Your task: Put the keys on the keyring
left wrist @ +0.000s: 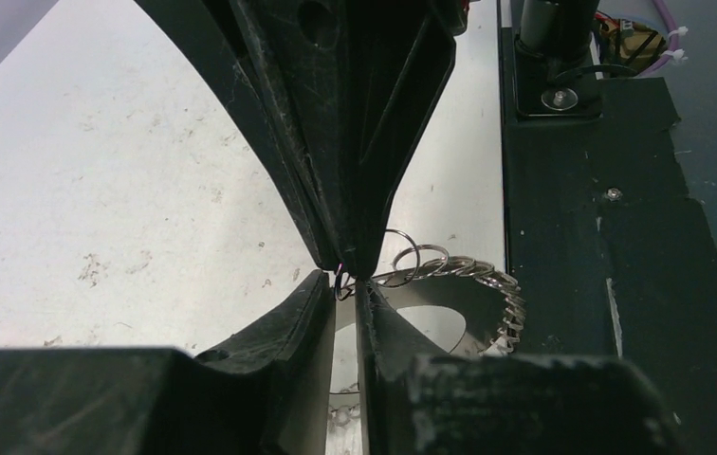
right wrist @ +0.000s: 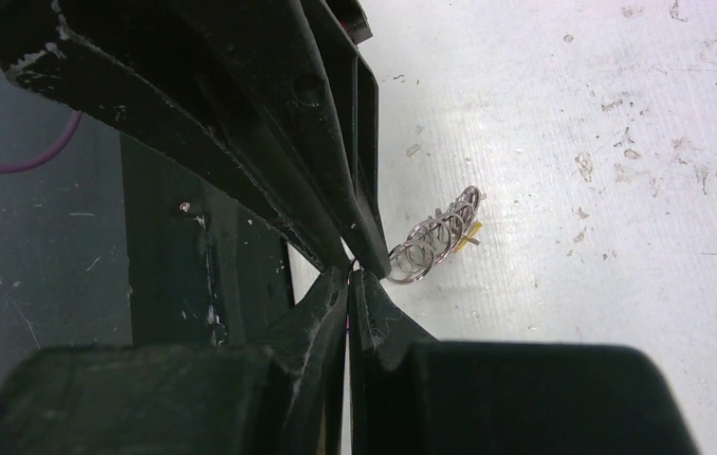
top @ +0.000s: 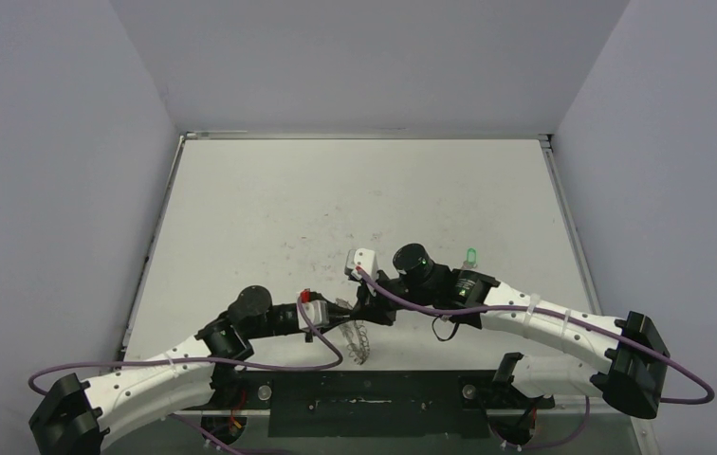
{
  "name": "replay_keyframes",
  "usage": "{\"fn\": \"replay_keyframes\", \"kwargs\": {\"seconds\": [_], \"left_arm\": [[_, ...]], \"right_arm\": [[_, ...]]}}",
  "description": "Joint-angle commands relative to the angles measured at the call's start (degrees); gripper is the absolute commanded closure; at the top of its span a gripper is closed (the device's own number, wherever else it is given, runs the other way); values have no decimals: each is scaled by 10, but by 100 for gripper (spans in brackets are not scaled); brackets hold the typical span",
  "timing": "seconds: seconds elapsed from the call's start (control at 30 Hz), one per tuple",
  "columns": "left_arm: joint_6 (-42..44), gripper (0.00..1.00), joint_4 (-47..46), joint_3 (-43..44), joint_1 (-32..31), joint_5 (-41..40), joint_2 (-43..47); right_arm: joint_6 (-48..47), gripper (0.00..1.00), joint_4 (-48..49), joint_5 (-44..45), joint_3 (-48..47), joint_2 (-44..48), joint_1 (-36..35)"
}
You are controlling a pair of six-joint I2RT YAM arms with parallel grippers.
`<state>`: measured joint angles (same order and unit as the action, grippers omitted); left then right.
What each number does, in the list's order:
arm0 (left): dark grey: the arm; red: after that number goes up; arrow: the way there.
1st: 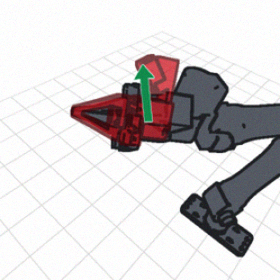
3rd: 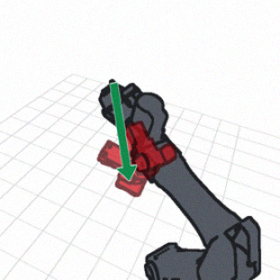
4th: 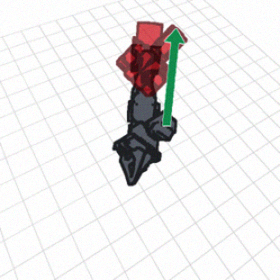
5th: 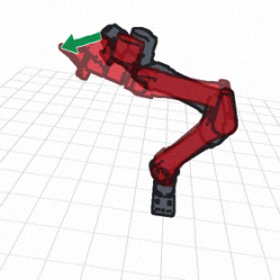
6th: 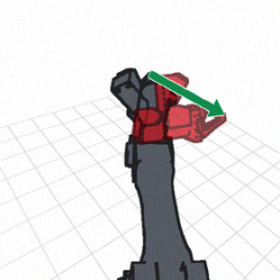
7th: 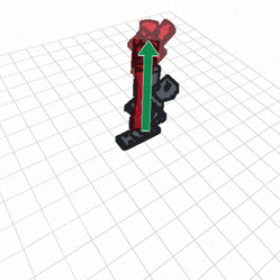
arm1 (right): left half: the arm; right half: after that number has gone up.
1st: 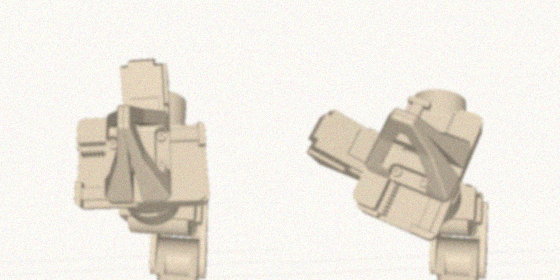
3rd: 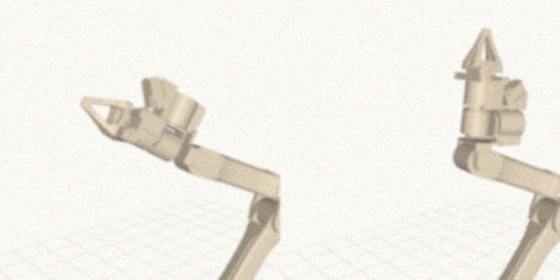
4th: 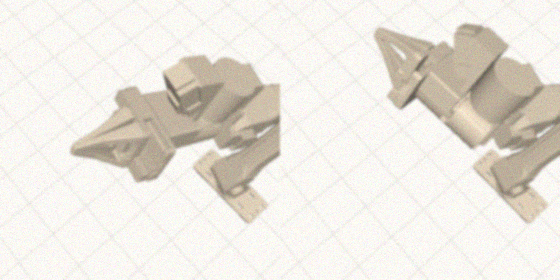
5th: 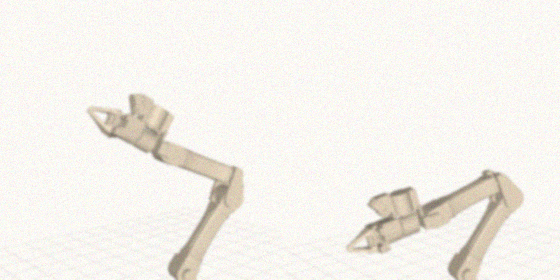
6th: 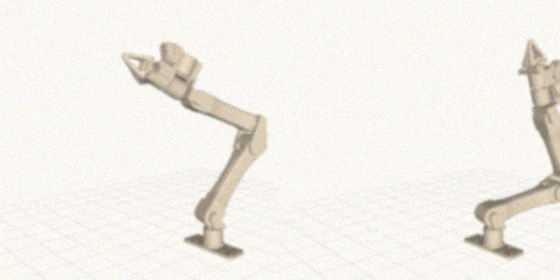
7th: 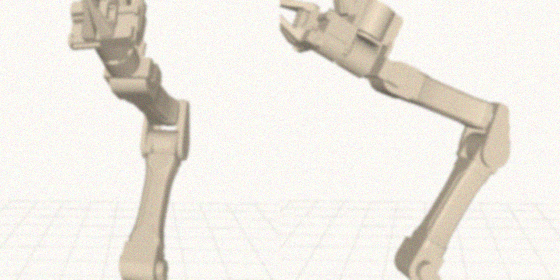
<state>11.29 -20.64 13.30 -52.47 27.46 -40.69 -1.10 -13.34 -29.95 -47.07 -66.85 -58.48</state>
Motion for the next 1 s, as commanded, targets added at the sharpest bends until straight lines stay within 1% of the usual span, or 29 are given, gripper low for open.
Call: {"fn": "replay_keyframes", "kwargs": {"seconds": [0.0, 0.03, 0.2, 0.27, 0.33, 0.37, 0.4, 0.47, 0.6, 0.7, 0.97], "left_arm": [[10, 95, -32, 31, -4, 0, -3], [10, 100, -29, 32, -4, -2, -3], [-2, 100, -25, 28, -5, -16, 13], [-9, 100, -25, 23, -5, -26, 22], [-18, 100, -23, 18, -5, -39, 30], [-23, 100, -22, 15, -5, -45, 34], [-29, 100, -22, 12, -5, -52, 37], [-37, 100, -21, 7, -5, -62, 43], [-45, 100, -15, 2, -5, -70, 49], [-47, 100, -14, 2, -5, -71, 49], [-45, 100, -13, 3, -5, -64, 46]], "right_arm": [[-7, 100, 44, -16, -12, 8, 3], [-7, 100, 43, -14, -13, 8, 3], [-2, 99, 39, 11, -15, 12, 3], [8, 85, 40, 31, -15, 17, 4], [18, 63, 41, 55, -13, 30, 4], [28, 57, 42, 71, -10, 38, 4], [38, 50, 42, 87, -6, 46, 4], [51, 45, 42, 126, 5, 65, 4], [67, 41, 31, 163, 28, 91, 4], [78, 41, 25, 172, 42, 99, 4], [89, 46, 49, 160, 55, 84, 4]]}}
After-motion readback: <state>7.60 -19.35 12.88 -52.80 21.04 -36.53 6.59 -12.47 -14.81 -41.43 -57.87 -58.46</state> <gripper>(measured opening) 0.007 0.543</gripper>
